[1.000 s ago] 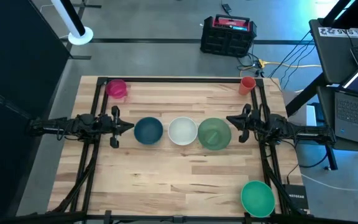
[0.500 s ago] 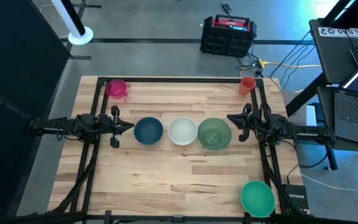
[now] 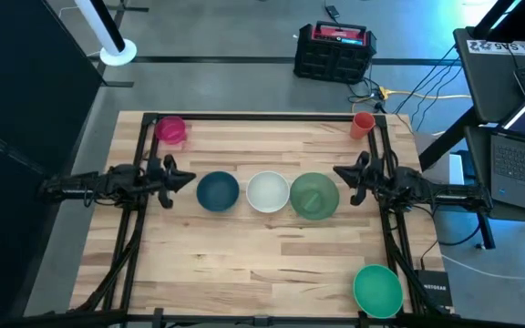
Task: Nest bowls inside each other
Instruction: Stack the white bowl on top of the light green bowl
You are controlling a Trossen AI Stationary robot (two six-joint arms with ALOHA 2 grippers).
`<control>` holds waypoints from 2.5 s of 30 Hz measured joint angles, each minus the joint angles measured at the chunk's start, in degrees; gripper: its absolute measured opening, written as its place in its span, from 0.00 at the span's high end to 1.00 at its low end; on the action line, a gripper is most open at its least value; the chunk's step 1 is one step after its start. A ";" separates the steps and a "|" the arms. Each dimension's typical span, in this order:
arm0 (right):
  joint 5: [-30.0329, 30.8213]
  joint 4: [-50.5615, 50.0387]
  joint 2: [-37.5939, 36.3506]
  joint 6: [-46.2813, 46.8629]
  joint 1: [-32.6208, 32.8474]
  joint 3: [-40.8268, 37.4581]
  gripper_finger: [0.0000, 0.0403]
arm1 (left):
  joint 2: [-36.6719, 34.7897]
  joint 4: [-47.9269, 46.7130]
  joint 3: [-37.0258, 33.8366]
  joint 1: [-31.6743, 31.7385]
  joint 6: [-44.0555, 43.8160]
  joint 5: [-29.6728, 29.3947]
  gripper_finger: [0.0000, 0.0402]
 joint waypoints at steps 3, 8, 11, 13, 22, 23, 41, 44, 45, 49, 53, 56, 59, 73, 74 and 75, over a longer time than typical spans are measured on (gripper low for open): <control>0.80 2.16 0.42 0.01 0.00 2.22 1.00 | 0.00 2.06 0.00 1.87 -2.69 -2.20 1.00; 6.28 -3.22 8.01 -2.83 0.00 15.75 1.00 | 0.00 2.68 0.00 3.27 -3.94 -2.22 1.00; 4.52 -11.70 17.94 -6.06 -1.97 27.63 1.00 | 0.00 2.56 0.00 3.33 -4.02 -2.22 1.00; 2.57 -16.98 24.76 -8.22 -3.62 35.58 1.00 | 0.00 2.63 0.00 3.33 -4.30 -2.22 1.00; -6.23 -40.71 55.44 -17.98 -11.01 71.37 1.00 | 0.00 2.95 0.00 3.31 -5.55 -2.22 1.00; -8.39 -41.96 58.24 -18.44 -12.09 74.28 1.00 | 0.00 2.98 0.00 3.31 -5.68 -2.22 1.00; -22.05 -52.87 91.39 -17.40 -17.38 85.95 0.59 | 0.00 3.01 0.00 3.25 -6.11 1.07 1.00; -21.75 -53.89 95.05 -17.22 -16.60 85.94 0.56 | 0.00 2.89 0.00 3.25 -5.89 1.09 1.00; -21.65 -54.24 96.27 -17.16 -16.34 85.93 0.55 | 0.00 2.85 0.00 3.25 -5.81 1.10 1.00; -21.25 -55.60 101.15 -16.91 -15.29 85.91 0.51 | 0.00 2.69 0.00 3.25 -5.52 1.12 1.00; -20.90 -56.94 105.64 -16.66 -14.07 85.90 0.48 | 0.00 2.54 0.00 3.25 -5.23 1.15 1.00; -19.68 -57.52 106.88 -16.63 -12.67 85.90 0.48 | -0.02 2.49 0.00 3.25 -5.22 1.15 1.00; -19.21 -57.31 108.29 -16.60 -11.72 85.90 0.48 | -0.02 1.63 0.00 3.25 -5.22 1.15 1.00; -18.45 -56.67 114.35 -15.05 -11.26 86.31 0.65 | 0.00 0.85 0.00 3.25 -5.22 1.15 1.00; -18.61 -56.81 114.39 -15.07 -11.26 86.40 0.68 | 0.00 0.85 0.00 3.25 -5.22 1.15 1.00; -18.77 -56.95 114.42 -15.10 -11.26 86.49 0.72 | 0.00 0.86 0.00 3.25 -5.22 1.15 1.00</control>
